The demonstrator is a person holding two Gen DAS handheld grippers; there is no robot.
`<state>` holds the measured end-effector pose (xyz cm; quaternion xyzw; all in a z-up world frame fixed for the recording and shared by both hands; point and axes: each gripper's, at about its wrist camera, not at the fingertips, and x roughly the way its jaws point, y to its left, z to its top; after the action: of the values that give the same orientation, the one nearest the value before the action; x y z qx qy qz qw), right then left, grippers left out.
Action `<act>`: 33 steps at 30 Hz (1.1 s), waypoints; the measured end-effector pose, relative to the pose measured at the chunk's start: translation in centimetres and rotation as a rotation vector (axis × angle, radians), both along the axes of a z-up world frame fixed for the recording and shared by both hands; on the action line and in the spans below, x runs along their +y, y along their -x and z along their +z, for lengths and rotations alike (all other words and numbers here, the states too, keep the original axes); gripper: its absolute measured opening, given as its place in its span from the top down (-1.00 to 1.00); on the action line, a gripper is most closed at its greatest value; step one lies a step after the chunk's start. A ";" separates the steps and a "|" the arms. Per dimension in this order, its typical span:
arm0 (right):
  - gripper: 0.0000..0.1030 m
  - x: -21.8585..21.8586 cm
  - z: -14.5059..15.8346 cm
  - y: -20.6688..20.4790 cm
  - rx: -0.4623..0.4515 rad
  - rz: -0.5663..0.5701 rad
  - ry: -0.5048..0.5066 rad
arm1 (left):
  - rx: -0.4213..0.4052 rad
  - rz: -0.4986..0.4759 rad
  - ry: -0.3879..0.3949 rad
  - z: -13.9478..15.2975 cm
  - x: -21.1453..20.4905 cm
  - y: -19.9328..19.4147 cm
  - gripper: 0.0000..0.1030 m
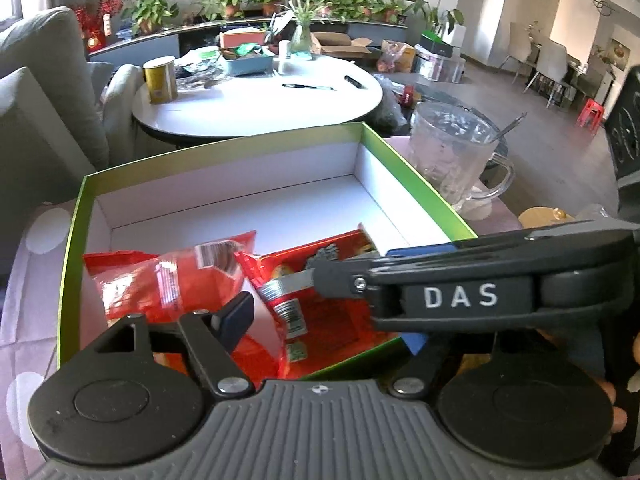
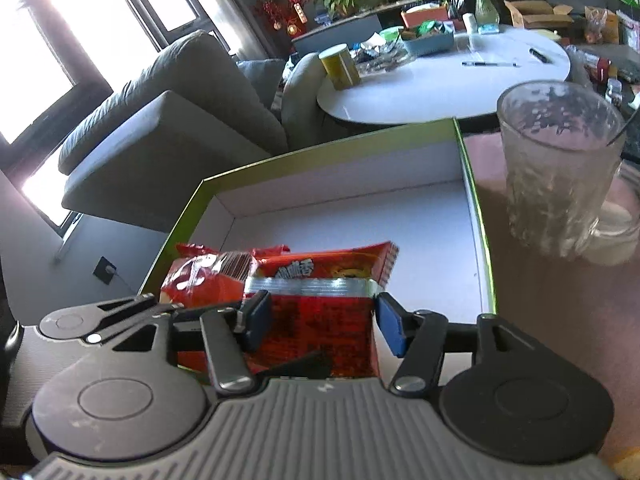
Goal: Organize snacks
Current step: 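Carry the red biscuit pack into the green box and release it, then grasp the yellow-red chip bag with the right gripper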
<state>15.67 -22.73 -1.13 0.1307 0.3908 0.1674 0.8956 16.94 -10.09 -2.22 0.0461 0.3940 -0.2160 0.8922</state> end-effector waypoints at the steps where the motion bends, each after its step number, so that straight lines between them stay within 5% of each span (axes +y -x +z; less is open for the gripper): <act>1: 0.05 0.0 0.0 0.1 -0.001 -0.001 0.001 | 0.000 0.004 0.004 0.1 0.1 0.1 -0.41; 33: -0.22 -1.6 2.7 6.4 -0.052 -0.051 -0.028 | -0.044 0.077 0.050 2.2 4.5 6.9 -0.55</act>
<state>9.30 -24.34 1.61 0.1485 0.3616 0.1532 0.9076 10.01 -5.55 0.01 0.0135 0.3703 -0.1900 0.9092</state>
